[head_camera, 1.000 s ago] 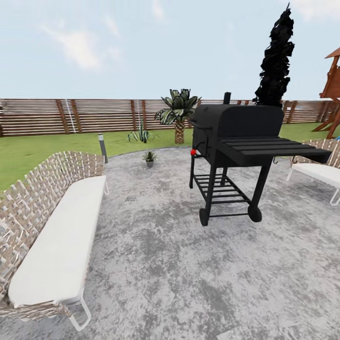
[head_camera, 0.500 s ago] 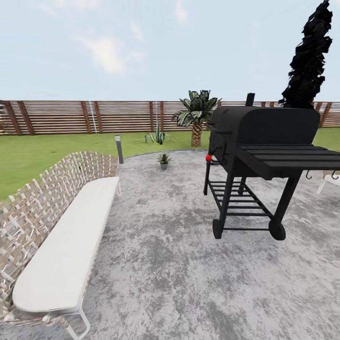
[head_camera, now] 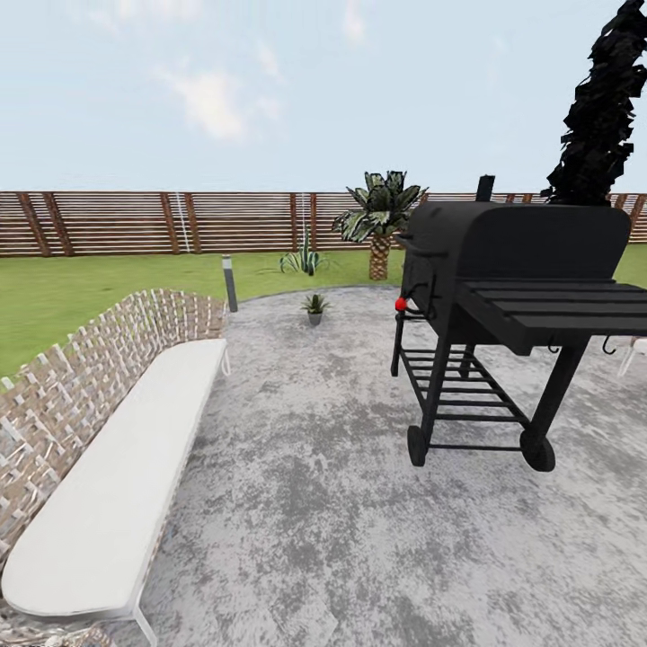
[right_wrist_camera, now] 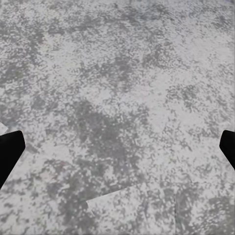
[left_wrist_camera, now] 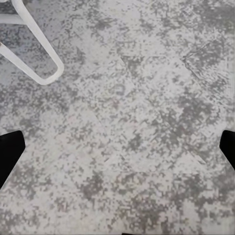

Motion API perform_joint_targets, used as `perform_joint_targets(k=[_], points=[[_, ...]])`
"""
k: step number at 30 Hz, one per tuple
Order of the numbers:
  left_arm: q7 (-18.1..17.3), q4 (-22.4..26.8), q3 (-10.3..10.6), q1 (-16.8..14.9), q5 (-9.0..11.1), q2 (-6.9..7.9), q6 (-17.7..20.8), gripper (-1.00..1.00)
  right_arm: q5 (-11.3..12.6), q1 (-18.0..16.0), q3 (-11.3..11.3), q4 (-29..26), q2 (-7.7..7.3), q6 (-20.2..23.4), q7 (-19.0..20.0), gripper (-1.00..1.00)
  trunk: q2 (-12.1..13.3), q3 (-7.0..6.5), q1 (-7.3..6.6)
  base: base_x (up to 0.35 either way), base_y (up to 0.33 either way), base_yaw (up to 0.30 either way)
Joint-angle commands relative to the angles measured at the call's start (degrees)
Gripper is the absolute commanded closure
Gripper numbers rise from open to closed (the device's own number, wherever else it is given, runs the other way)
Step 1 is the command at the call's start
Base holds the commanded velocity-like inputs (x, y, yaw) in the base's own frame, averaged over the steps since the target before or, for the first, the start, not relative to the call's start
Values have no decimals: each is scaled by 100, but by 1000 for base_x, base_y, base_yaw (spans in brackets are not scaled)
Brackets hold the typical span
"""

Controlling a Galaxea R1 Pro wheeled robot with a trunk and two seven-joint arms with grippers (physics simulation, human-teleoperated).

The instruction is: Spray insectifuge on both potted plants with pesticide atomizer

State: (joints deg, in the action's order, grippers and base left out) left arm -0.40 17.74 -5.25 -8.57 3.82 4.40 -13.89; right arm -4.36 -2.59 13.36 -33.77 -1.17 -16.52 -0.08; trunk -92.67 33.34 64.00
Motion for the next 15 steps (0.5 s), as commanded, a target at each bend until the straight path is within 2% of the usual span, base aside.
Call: perform_joint_targets(k=[1, 15], points=[[-4, -4, 1, -4, 40, 0, -19, -100, -46, -4, 20, 5, 3, -18, -1, -100, -44, 24, 22, 5, -3, 0], [-4, -1, -2, -4, 40, 0, -20, -100, -46, -4, 17, 5, 3, -18, 11, -100, -606, 275, 330, 1, 0, 0]])
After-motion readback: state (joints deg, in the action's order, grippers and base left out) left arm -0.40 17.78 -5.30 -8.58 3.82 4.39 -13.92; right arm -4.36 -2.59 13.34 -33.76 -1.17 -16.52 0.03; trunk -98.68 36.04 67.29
